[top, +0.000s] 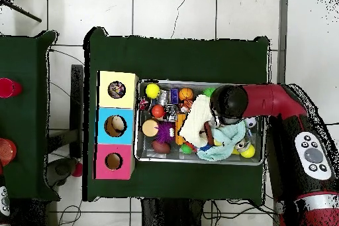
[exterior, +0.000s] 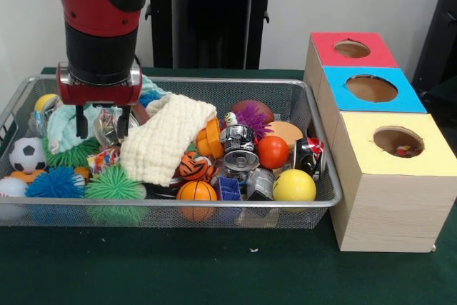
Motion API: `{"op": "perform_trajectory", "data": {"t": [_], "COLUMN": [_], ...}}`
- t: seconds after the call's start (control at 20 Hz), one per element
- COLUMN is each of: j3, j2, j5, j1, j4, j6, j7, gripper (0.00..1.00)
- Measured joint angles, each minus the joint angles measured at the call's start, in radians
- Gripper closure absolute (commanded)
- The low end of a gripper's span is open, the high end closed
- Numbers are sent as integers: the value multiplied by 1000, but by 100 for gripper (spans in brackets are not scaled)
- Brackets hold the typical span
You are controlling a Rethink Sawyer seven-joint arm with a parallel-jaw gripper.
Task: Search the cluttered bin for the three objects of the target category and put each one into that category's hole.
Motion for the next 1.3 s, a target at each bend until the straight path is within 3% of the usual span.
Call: {"op": "perform_trajectory", "data": {"t": [1.3], "j3": [11], "j2": [10], "j5": [-15], "j1": [-14], "j4": [17], "j6": [-32], "j7": [0], "gripper": [0]}}
